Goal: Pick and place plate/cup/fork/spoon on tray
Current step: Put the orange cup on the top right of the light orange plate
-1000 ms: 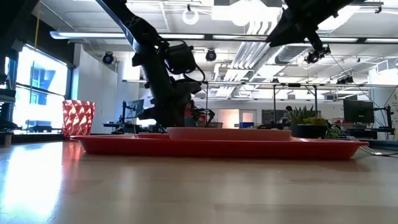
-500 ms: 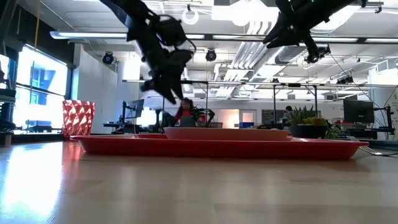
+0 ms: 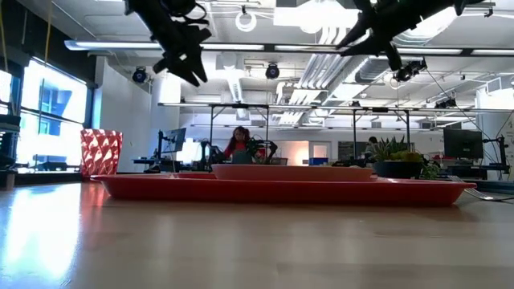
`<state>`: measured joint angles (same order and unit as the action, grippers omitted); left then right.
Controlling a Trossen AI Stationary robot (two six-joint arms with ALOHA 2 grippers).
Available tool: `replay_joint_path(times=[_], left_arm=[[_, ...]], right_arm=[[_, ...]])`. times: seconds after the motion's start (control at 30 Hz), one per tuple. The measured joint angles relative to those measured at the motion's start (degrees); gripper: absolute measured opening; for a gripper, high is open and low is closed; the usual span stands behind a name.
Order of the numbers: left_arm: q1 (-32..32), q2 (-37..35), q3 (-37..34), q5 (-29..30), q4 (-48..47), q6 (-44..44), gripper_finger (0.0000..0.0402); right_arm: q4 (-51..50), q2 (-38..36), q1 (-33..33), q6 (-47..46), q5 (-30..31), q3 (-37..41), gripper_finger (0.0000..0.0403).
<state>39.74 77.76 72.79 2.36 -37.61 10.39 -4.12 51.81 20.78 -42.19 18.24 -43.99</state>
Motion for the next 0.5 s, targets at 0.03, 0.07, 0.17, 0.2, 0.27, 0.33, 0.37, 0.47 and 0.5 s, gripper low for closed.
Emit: replay_joint_path(times=[0.03, 0.07, 0.17, 0.2, 0.27, 0.33, 0.37, 0.47, 0.5], left_arm=[[0.56, -0.35, 0.00, 0.52, -1.04, -0.66, 0.0134], [1.20, -0.64, 0.00, 0.98, -2.44, -1.19, 0.0134], [3.01, -0.86, 0.00, 1.75, -6.68, -2.73, 0.0134], [3.77, -0.78, 0.00, 1.78, -8.16, -3.36, 0.0134], [5.53, -0.08, 0.00, 1.76, -10.88, -5.38, 0.0133], [7.84, 1.07, -0.04, 1.79, -12.57, -6.36, 0.0133], [9.11, 1.57, -0.07, 1.79, -13.10, -6.45, 0.0133], [12.25, 2.34, -0.07, 0.99, -13.96, -5.01, 0.0133], [13.05, 2.34, -0.07, 0.90, -14.51, -4.46, 0.0133]], right_arm=[[0.73, 0.00, 0.02, 0.00, -0.88, 0.00, 0.0071], [1.34, 0.00, 0.02, -0.02, -1.52, 0.00, 0.0071], [2.08, 0.00, -0.13, -0.91, -2.50, 0.00, 0.0071], [2.14, 0.00, -0.24, -1.26, -2.50, 0.00, 0.0071], [2.14, 0.00, -0.37, -1.49, -2.50, 0.00, 0.0071], [2.16, 0.00, -0.66, -1.49, -2.49, 0.00, 0.0071], [2.17, 0.00, -0.76, -1.52, -2.45, 0.00, 0.0071], [2.21, 0.00, -1.16, -1.53, -2.45, 0.00, 0.0071], [2.23, 0.00, -1.38, -1.53, -2.45, 0.00, 0.0071]])
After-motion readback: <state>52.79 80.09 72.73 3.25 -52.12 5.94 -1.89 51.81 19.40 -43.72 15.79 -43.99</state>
